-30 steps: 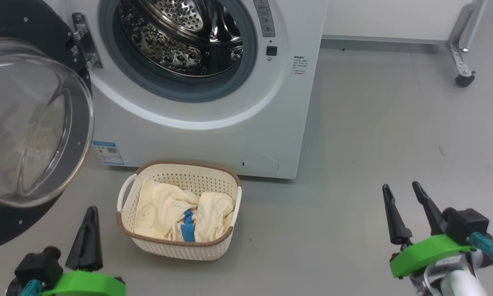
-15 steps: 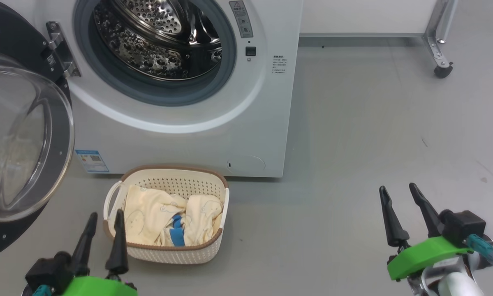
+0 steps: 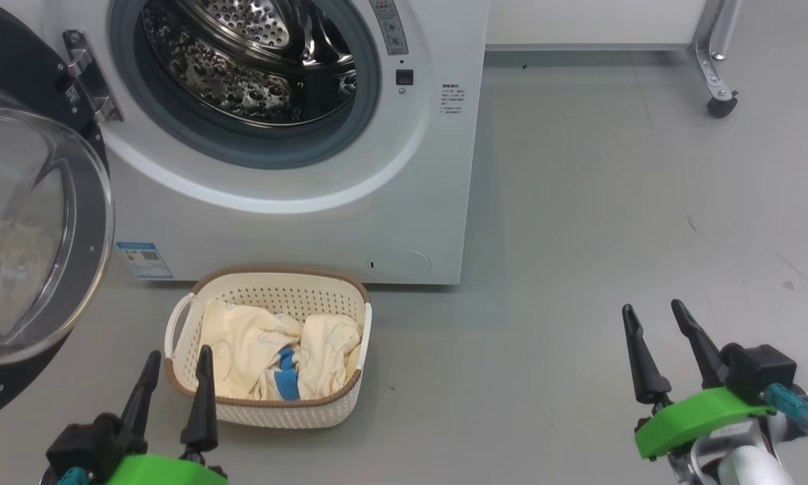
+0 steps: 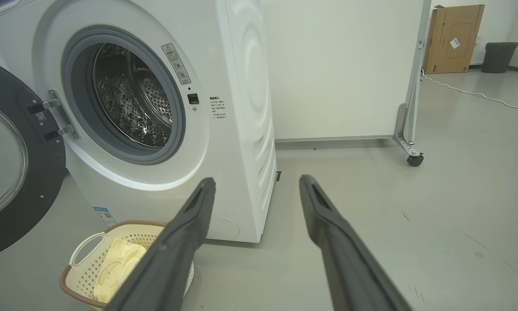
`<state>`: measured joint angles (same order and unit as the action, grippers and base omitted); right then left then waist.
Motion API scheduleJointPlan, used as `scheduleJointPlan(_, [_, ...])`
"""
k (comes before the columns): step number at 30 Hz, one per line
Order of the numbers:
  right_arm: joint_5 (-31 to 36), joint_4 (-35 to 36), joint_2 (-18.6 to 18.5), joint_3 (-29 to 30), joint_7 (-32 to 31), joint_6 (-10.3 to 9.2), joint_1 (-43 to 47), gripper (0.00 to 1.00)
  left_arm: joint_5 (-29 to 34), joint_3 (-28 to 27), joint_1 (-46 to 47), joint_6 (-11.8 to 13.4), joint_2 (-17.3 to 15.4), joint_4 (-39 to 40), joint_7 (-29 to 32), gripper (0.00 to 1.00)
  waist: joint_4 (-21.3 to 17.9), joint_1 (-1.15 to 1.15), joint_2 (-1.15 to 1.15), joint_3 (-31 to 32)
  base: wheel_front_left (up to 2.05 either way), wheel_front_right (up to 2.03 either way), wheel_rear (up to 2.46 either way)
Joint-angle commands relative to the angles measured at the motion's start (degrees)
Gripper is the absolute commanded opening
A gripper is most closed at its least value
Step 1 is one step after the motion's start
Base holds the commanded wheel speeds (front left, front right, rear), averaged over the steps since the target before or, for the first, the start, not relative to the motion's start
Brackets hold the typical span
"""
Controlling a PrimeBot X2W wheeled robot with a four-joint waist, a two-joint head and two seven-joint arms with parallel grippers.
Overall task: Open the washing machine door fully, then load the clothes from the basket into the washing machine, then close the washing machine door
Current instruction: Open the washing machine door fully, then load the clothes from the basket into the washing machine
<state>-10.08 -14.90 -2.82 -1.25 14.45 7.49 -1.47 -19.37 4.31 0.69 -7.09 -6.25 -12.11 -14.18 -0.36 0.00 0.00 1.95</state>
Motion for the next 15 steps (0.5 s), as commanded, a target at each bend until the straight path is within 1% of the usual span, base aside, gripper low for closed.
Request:
scheduleJointPlan(1, [0.00, 1.80, -0.07, -1.07, 0.54, 0.00, -2.28, 1.00, 0.34, -1.75, 1.91, -0.28, -0.81, 2.05, -0.81, 1.00, 0.05, 0.00, 0.00, -0.02, 0.00, 0.00, 0.00])
scheduleJointPlan(15, [-0.01, 1.42, -0.06, -0.92, 0.54, 0.00, -2.26, 1.00, 0.25, -1.66, 2.07, -0.38, -0.68, 0.69, -0.82, 1.00, 0.55, 0.00, 0.00, -0.09, 0.00, 0.00, 0.00])
